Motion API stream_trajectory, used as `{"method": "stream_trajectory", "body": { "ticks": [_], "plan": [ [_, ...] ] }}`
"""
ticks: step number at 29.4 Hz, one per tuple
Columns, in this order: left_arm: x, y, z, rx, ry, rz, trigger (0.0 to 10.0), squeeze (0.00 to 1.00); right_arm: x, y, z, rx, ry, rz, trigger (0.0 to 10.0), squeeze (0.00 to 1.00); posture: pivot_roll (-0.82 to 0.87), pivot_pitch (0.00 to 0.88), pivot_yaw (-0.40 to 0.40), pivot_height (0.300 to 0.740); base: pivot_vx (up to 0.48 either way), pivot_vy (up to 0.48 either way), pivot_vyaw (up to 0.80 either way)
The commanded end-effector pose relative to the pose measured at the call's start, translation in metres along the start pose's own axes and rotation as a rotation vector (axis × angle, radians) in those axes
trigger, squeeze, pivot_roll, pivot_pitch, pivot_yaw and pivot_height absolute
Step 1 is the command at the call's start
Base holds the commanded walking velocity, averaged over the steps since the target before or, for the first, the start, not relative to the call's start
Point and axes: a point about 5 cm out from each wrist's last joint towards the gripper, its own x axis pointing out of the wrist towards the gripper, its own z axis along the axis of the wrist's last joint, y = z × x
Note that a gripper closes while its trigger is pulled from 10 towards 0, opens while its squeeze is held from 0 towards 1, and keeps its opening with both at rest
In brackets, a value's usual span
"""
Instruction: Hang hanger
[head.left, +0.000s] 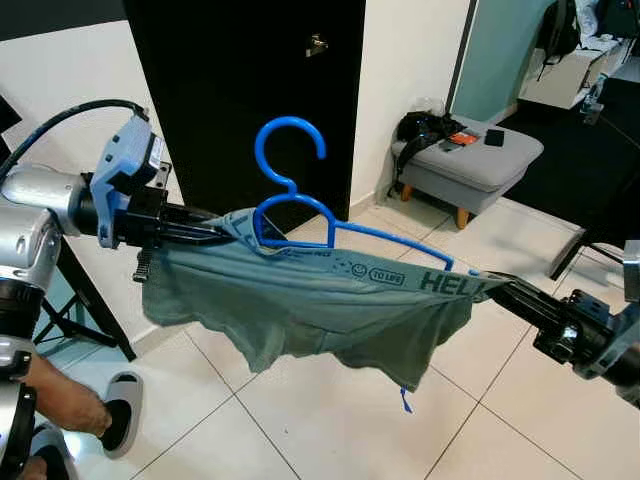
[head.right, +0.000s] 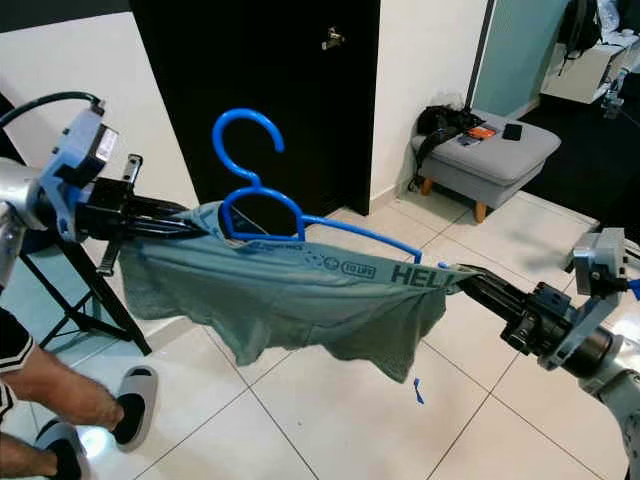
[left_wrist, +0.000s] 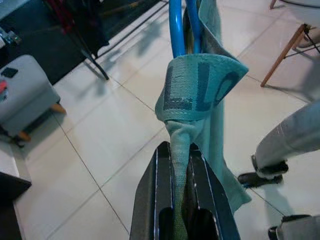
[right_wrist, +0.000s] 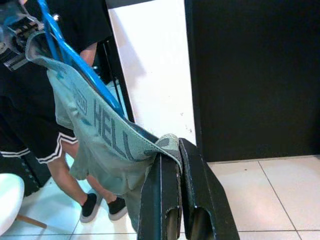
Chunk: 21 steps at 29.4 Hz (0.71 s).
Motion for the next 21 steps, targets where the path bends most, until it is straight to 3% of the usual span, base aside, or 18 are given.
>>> {"method": "stream_trajectory", "body": {
  "ticks": [1,9,14,16,18,21],
  "plan": [
    [-0.008,0.000,-0.001,0.003,0.042,0.009,6.6,0.00,-0.001,0.002,0.005,-0.008,-0.011,0.013,0.0,0.00,-0.04,0.000,0.024,0.740,0.000,0.000,0.00],
    [-0.004,-0.004,-0.009,-0.002,0.094,-0.023,6.5,0.00,0.000,0.000,0.012,-0.029,-0.010,0.030,0.0,0.00,-0.03,0.000,0.020,0.740,0.000,0.000,0.00],
    [0.012,-0.013,-0.019,0.014,0.148,-0.065,6.7,0.00,0.016,0.002,0.026,-0.077,-0.009,0.114,0.0,0.00,-0.03,0.000,0.011,0.740,0.000,0.000,0.00],
    [0.012,-0.013,-0.019,0.014,0.148,-0.065,6.7,0.00,0.016,0.002,0.026,-0.077,-0.009,0.114,0.0,0.00,-0.03,0.000,0.011,0.740,0.000,0.000,0.00],
    [0.025,-0.020,-0.022,0.015,0.147,-0.120,6.7,0.00,0.029,0.004,0.035,-0.109,-0.004,0.194,0.0,0.00,-0.02,0.000,0.001,0.740,0.000,0.000,0.00],
    [0.030,-0.023,-0.021,0.023,0.134,-0.144,6.7,0.00,0.035,0.006,0.038,-0.116,0.003,0.232,0.0,0.00,-0.02,0.000,-0.003,0.740,0.000,0.000,0.00]
  ]
}}
